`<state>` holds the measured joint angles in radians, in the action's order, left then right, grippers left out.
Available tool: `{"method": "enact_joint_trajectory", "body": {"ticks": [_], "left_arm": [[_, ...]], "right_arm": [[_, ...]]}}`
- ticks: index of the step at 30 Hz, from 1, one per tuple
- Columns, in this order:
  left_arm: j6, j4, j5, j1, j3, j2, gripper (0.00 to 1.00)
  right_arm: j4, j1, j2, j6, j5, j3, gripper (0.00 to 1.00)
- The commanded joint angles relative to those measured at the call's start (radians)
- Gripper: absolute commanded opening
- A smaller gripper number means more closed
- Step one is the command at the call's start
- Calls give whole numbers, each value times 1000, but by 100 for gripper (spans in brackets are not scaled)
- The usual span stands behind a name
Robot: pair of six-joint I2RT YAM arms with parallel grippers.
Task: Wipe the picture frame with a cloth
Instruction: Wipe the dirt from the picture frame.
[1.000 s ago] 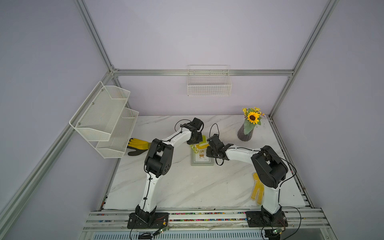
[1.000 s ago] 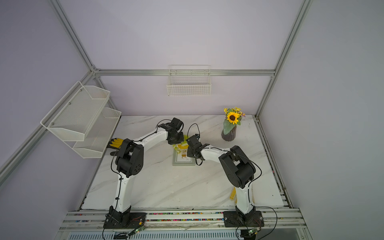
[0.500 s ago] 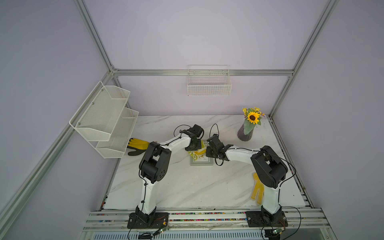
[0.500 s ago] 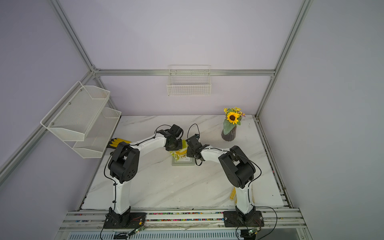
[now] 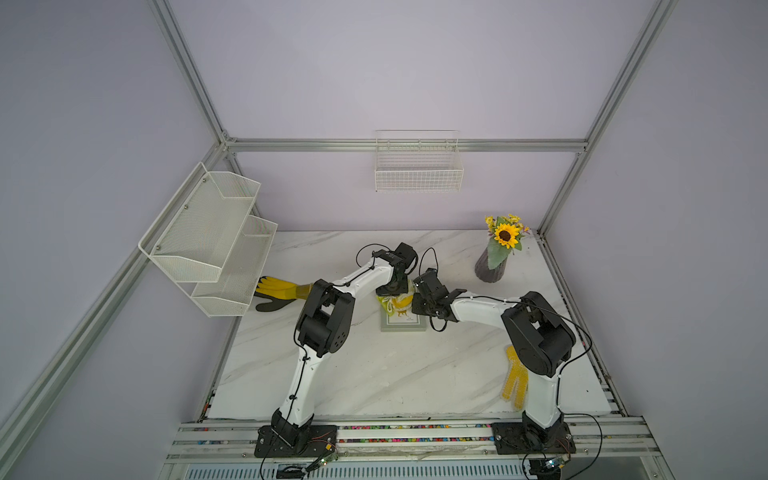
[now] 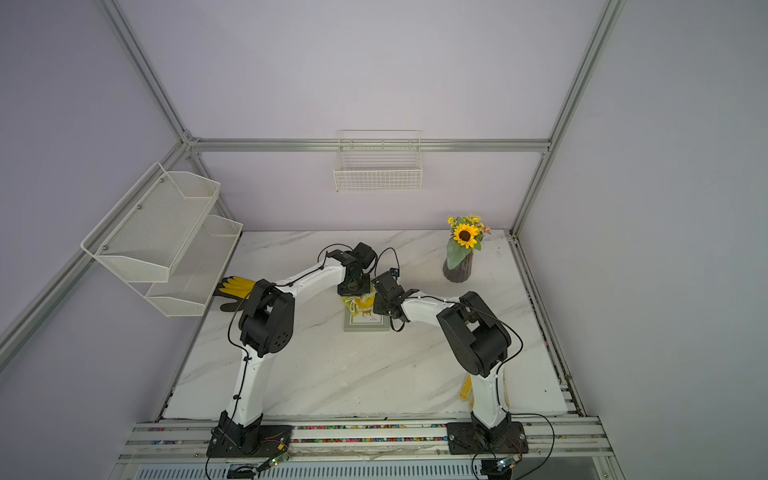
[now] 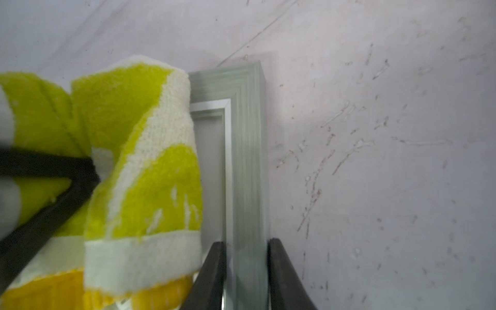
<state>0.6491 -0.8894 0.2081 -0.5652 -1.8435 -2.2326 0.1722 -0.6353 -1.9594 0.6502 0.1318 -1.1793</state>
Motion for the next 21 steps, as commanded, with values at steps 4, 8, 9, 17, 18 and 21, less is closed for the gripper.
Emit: {"method": "enact_joint_trajectory", "body": {"ticks": [4,8,9,17,18,21], "left_arm": [[59,-6,15,-15,245,167,0],[115,31,-3,-64,485,305,0],[129,44,-11,-70,524,329,0],[222,174,-43,-78,593,445,0],[232,181,-53,-78,587,458,0],[280,235,-133,-77,609,519,0]], "right_arm": [[124,-13,-78,35,-84,62,26],[125,-13,-84,35,-79,54,26],[122,-13,-86,37,-82,53,26],[122,-14,-90,57,-70,64,26],[123,-14,-86,61,-66,66,26],[134,-13,-81,64,-56,67,26]]}}
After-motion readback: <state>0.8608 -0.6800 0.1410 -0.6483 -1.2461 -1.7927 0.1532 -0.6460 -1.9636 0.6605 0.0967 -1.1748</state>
